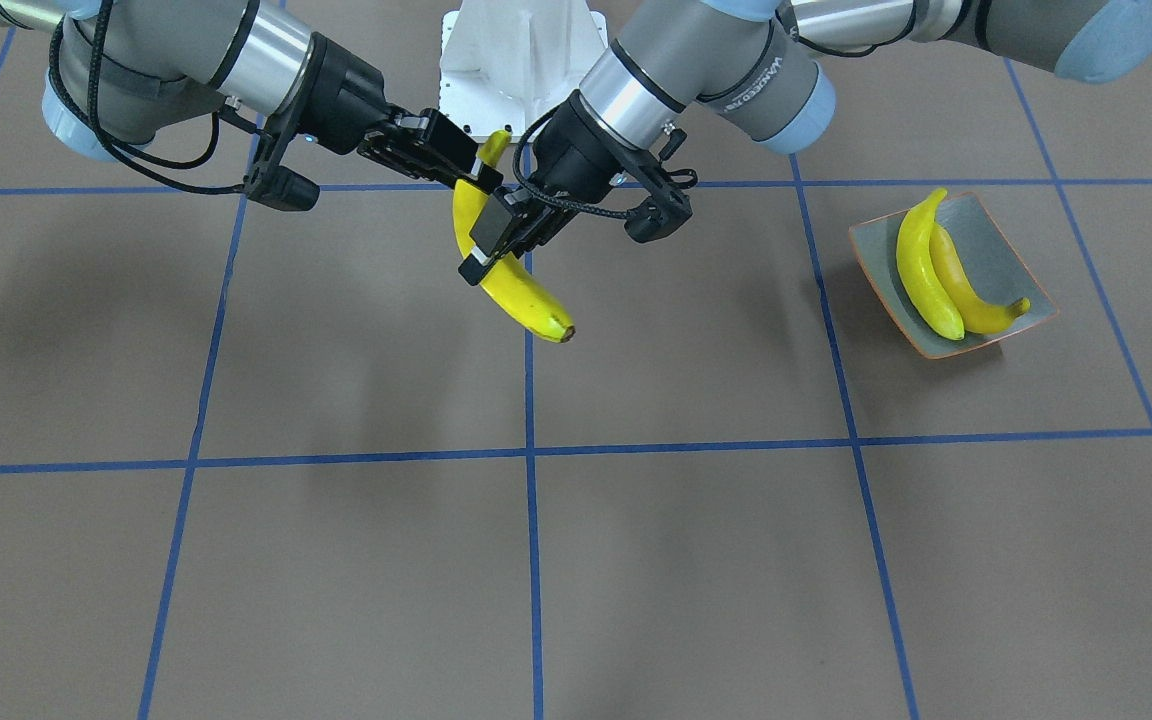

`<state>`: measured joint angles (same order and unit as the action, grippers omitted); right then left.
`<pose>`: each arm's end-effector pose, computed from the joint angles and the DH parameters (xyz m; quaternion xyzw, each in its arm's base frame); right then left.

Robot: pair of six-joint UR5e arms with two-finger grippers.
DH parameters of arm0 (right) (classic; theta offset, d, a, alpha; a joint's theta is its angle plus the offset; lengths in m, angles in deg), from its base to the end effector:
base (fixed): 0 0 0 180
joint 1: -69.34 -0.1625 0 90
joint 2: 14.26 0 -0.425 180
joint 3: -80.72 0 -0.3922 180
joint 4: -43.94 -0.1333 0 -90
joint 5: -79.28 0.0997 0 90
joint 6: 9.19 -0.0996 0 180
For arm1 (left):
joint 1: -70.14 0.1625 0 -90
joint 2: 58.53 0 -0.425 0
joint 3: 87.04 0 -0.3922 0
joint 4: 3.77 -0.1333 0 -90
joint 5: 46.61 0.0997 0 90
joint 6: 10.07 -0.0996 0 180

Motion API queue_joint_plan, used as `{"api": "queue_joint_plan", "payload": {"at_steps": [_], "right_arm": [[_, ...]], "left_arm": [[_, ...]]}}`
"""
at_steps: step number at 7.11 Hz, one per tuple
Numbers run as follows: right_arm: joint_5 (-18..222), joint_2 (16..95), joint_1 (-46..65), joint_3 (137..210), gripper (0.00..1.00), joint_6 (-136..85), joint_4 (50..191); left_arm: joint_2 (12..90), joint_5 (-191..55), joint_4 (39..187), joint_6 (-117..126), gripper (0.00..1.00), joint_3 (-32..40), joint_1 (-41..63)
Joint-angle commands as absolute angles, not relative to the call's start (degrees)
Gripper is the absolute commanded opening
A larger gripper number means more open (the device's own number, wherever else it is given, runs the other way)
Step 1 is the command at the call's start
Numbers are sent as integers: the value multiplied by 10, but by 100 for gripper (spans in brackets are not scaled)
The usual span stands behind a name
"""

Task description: Transfer all bananas from basket to plate

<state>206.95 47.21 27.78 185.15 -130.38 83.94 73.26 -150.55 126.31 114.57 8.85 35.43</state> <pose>-0.3737 -0.4281 0.1650 -0.1594 -0.7036 0.1980 0.6636 0.4703 -0.4587 0.0935 -0.0870 0.6881 -0.3379 0.6362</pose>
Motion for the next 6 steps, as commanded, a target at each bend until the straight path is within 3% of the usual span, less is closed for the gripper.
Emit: {"api": "queue_joint_plan", "payload": {"at_steps": [1, 2, 6], "right_arm": [[2078, 507, 269, 1885, 100, -1292, 839], [2091, 530, 254, 1900, 100, -1271, 839], [2068, 618, 210, 1895, 100, -1127, 841]], "left_arm": [[723, -1506, 1260, 1145, 0, 93, 353], [703, -1506, 1260, 1144, 0, 103, 351], [402, -1541, 1259, 951, 0, 310, 331]]}}
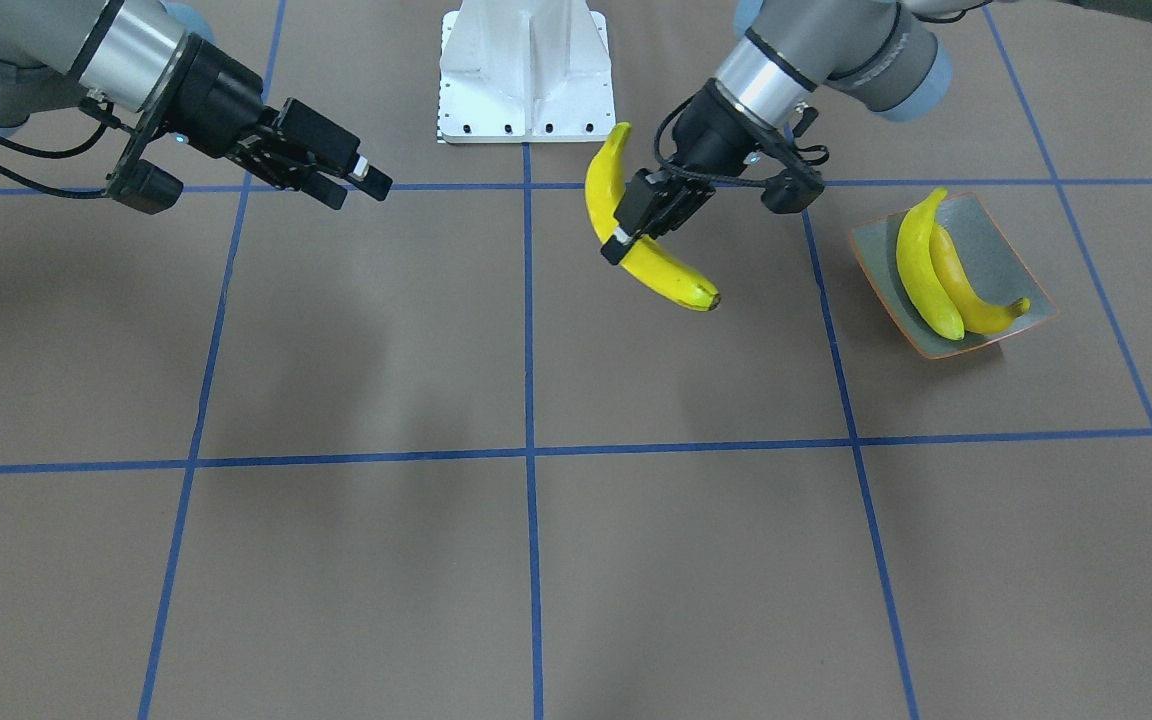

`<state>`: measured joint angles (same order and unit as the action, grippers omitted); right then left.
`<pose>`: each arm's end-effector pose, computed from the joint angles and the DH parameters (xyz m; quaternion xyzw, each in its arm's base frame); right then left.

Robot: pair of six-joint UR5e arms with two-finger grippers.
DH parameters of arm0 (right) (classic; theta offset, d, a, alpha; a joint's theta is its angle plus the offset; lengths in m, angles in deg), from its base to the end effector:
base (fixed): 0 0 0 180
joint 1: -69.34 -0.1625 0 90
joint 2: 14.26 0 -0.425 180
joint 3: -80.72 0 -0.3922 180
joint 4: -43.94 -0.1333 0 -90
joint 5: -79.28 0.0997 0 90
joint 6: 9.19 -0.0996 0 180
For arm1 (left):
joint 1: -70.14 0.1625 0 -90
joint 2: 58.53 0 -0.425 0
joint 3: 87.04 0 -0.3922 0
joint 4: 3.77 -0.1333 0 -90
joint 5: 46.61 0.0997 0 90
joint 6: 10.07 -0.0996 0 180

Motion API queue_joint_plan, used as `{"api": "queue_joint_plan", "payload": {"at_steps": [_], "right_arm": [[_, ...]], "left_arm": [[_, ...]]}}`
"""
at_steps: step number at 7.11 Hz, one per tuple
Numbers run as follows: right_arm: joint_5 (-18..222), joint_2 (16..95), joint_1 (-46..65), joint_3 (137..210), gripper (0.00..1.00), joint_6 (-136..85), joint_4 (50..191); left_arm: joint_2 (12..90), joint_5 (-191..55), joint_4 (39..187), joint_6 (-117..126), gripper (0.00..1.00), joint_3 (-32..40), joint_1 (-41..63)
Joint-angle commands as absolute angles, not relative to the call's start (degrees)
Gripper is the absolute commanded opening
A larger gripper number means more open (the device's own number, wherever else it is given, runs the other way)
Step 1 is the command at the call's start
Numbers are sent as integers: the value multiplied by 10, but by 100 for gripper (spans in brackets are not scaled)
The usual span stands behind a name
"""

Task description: Transfer all bananas from basket to plate

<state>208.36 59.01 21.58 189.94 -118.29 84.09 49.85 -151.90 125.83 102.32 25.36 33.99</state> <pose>-0.3002 -0.4355 0.2455 -0.0786 -0.6822 0.1903 0.7016 0.3748 -0.4064 0.2274 -0.0243 0.6472 -0.2953 0.7024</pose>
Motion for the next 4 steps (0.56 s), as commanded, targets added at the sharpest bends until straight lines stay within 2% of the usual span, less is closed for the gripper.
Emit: {"api": "queue_joint_plan", "payload": {"at_steps": [1, 4], "right_arm": [[2051, 631, 211, 1887, 100, -1099, 841], [2001, 680, 204, 1879, 100, -1018, 842]], "left_arm": [[335, -1563, 1260, 881, 0, 339, 322], [177, -1655, 1267, 625, 0, 332, 217]]}}
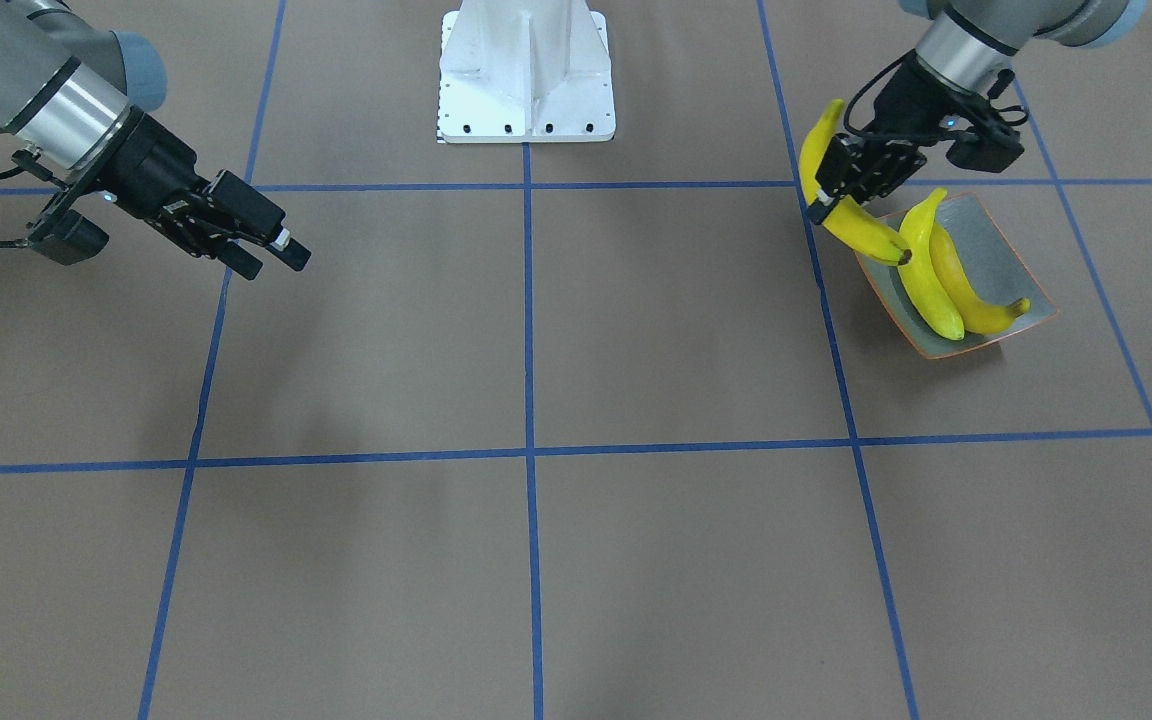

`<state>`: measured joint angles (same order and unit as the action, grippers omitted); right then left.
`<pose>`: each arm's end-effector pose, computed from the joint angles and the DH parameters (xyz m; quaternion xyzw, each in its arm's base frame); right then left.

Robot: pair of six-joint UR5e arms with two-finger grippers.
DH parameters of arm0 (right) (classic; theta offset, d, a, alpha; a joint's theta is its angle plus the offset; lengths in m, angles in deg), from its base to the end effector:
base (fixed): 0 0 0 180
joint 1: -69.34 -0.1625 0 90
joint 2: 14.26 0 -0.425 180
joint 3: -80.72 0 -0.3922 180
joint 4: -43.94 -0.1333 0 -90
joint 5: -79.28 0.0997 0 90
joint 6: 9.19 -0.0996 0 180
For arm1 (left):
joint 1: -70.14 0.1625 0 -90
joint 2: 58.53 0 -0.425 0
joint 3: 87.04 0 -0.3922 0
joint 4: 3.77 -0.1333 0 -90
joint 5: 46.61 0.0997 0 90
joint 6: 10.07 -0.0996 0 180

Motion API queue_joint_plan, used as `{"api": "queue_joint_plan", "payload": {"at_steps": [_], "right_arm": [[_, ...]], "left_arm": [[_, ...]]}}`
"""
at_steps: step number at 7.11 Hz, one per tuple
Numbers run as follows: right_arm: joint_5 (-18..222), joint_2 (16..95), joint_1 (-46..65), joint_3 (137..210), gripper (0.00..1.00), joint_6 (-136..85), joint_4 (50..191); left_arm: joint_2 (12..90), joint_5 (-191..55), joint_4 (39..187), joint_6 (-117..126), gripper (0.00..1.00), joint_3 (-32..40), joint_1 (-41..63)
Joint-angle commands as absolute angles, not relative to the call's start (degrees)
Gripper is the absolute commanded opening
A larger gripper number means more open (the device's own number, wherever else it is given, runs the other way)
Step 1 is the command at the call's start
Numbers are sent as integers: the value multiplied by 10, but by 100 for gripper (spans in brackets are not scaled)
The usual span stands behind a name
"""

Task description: Transfer all bananas from basket to plate

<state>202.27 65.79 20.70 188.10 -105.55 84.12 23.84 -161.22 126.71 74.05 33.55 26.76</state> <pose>-0.2879 -0.4467 0.3224 0.0086 -0.6377 0.1891 0.7467 0.2497 -0.3623 0.3821 0.0493 0.5425 -0.1610 0.8230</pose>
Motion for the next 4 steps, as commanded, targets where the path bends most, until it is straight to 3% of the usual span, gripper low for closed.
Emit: {"api": "queue_joint_plan", "payload": {"at_steps": [1, 3, 4], "right_arm": [[1999, 695, 191, 1880, 100, -990, 843], [1999, 711, 179, 1881, 100, -977, 843], [1999, 720, 168, 1883, 100, -970, 844]], "left_arm": [[153, -1693, 1267, 549, 0, 310, 166], [155, -1780, 1263, 416, 0, 216, 56], [160, -1783, 1261, 409, 0, 190, 55]]}}
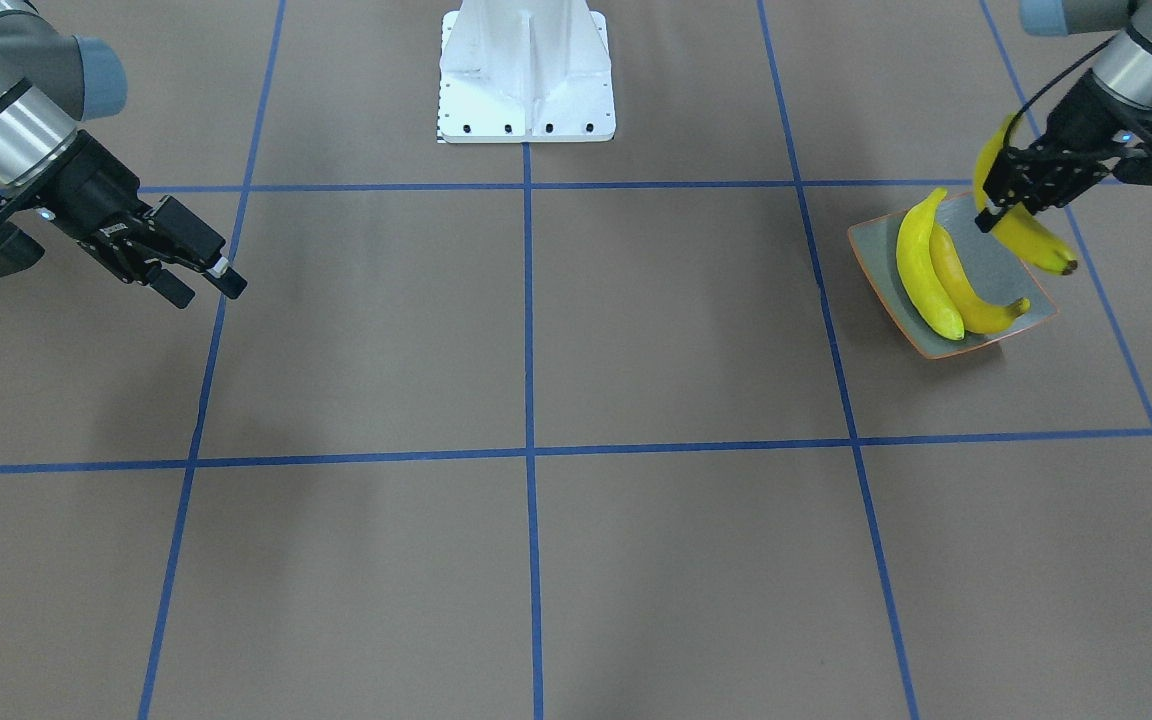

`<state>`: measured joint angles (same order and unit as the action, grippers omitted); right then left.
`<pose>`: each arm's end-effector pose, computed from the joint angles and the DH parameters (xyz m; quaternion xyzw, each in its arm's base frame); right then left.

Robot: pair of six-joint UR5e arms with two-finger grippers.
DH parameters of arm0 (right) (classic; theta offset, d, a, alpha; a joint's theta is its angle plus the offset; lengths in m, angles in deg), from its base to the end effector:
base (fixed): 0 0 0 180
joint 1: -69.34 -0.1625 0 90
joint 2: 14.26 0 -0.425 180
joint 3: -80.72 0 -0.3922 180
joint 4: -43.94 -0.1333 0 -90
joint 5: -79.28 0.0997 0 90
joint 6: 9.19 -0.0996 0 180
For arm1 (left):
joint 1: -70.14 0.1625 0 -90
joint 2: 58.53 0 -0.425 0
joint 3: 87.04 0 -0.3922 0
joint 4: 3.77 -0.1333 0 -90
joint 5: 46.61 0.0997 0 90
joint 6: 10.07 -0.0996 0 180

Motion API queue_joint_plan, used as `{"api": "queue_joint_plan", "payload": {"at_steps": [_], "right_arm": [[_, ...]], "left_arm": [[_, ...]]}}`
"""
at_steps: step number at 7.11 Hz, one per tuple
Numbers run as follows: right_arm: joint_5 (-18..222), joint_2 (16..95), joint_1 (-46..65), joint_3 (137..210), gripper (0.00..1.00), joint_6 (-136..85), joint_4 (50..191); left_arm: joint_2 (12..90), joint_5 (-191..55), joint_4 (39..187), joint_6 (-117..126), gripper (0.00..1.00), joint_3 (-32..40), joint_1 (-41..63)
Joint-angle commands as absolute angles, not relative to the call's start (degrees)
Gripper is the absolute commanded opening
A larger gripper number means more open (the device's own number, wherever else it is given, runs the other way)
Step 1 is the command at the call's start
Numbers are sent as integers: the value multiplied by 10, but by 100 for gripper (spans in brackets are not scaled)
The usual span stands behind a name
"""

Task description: Transfer all bananas from basket to plate

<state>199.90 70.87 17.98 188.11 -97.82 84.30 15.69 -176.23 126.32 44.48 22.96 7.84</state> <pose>-0.2549 -0.4511 0.3693 0.0599 -0.6023 0.1894 0.7732 0.1244 -0.3870 0.5279 0.0608 0.4698 -0.0780 0.8772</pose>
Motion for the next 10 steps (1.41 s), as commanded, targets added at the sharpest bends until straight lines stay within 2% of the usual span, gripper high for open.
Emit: {"api": "queue_joint_plan", "payload": {"at_steps": [1, 4, 10], "right_arm": [[1997, 735, 156, 1884, 100, -921, 844], [1999, 742, 151, 1885, 100, -901, 845], [1998, 749, 151, 1884, 100, -901, 844]], "left_arm": [[163, -1783, 1259, 413, 0, 177, 55], [185, -1784, 1258, 426, 0, 136, 58], [207, -1806, 1254, 434, 0, 125, 103]]}}
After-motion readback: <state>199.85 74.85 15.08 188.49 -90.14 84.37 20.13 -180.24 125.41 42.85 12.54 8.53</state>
